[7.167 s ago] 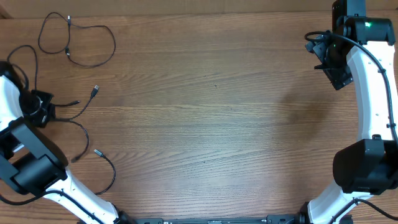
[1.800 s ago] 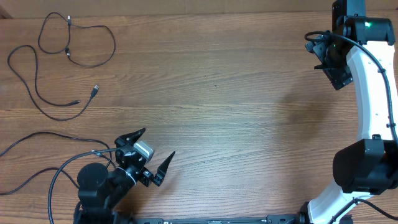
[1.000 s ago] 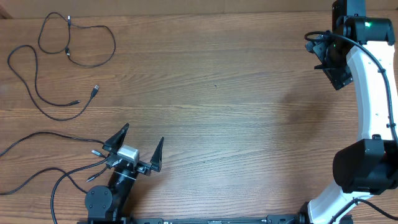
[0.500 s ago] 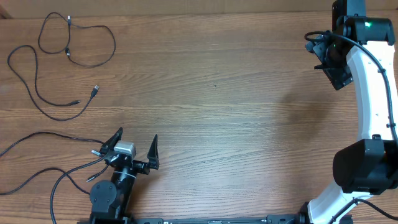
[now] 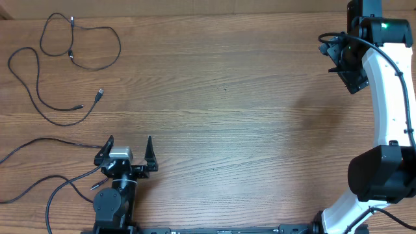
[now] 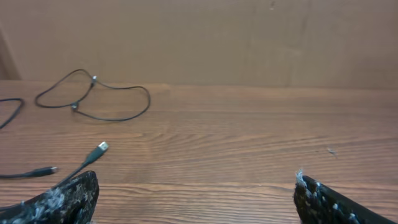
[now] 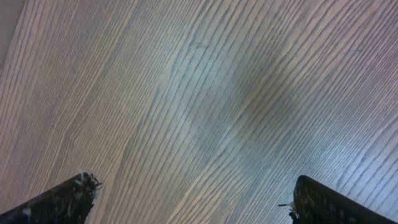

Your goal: Untangle cables

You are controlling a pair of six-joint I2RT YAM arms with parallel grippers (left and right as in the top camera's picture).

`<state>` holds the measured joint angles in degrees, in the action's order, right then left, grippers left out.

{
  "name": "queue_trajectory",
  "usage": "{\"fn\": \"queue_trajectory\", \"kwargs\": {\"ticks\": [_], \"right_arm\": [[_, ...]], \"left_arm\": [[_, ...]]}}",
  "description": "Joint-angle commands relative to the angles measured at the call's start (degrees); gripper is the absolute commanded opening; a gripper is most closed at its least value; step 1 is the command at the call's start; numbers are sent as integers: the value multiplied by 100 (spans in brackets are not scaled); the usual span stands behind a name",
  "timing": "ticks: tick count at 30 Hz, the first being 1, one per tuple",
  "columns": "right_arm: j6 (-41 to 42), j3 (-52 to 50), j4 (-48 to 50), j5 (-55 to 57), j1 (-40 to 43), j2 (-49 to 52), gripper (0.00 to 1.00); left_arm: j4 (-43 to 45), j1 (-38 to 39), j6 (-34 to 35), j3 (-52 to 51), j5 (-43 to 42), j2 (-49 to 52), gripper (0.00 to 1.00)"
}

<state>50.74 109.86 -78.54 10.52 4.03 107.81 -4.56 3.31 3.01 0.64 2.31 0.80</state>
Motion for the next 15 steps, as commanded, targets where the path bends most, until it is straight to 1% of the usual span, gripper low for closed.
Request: {"fn": "queue_trajectory", "kwargs": {"ticks": [1, 10, 13, 15], "right_arm": [[-22, 35, 20, 59, -4, -39, 100], [-22, 35, 20, 59, -4, -39, 100], [-22, 35, 20, 59, -4, -39, 100], [-24, 35, 20, 59, -4, -39, 100]], "left_arm": [[15, -90, -44, -39, 184, -61, 100], [17, -103, -52, -39, 214, -61, 100], [20, -118, -511, -39, 33, -61, 100], [24, -114, -577, -37, -11, -61, 100]]}}
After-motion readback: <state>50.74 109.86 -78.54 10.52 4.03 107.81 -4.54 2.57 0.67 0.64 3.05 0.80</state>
